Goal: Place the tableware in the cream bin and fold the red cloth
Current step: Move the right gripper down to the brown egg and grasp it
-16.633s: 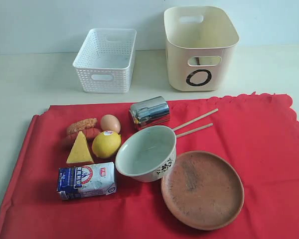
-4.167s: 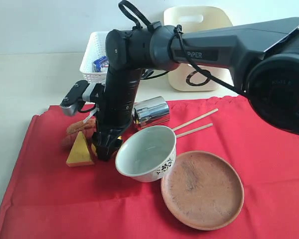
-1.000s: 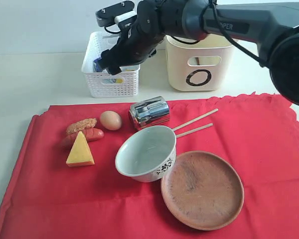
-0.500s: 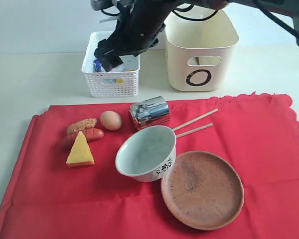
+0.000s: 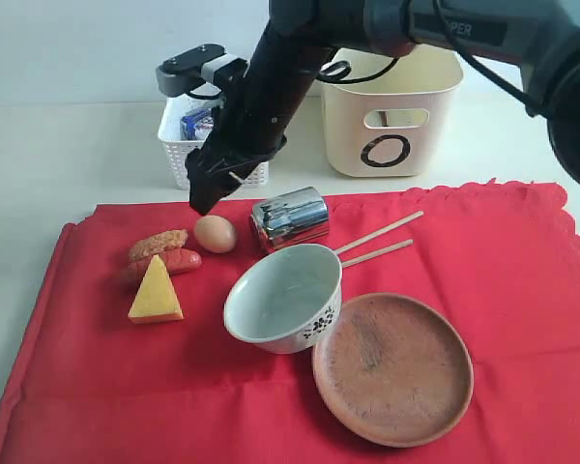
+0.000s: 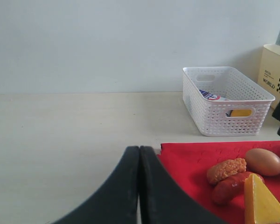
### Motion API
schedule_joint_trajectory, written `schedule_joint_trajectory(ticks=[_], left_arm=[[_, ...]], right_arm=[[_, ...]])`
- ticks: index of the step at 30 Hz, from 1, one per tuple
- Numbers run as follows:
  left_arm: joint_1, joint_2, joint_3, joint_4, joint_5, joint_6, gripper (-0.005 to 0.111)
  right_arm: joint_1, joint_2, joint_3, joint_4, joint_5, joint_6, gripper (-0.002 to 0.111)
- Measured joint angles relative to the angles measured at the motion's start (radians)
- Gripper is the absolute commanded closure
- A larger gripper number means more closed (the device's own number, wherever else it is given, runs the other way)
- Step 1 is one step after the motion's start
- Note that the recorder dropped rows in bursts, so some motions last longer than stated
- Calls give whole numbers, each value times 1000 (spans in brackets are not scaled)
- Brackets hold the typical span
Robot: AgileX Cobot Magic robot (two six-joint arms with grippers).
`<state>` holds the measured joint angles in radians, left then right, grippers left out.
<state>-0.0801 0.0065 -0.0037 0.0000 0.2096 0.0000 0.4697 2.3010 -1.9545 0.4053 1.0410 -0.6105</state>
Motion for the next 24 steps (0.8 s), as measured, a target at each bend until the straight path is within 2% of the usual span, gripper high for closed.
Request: schedule_joint_trajectory(ticks=[14, 18, 24], left_arm=[[0, 0, 0, 0, 0, 0, 107], [0, 0, 0, 0, 0, 0, 107], [0, 0, 0, 0, 0, 0, 107]], right_arm=[[70, 85, 0, -76, -53, -92, 33], [70, 94, 0, -100, -73, -92, 41], [70, 113, 0, -105, -96, -92, 62]])
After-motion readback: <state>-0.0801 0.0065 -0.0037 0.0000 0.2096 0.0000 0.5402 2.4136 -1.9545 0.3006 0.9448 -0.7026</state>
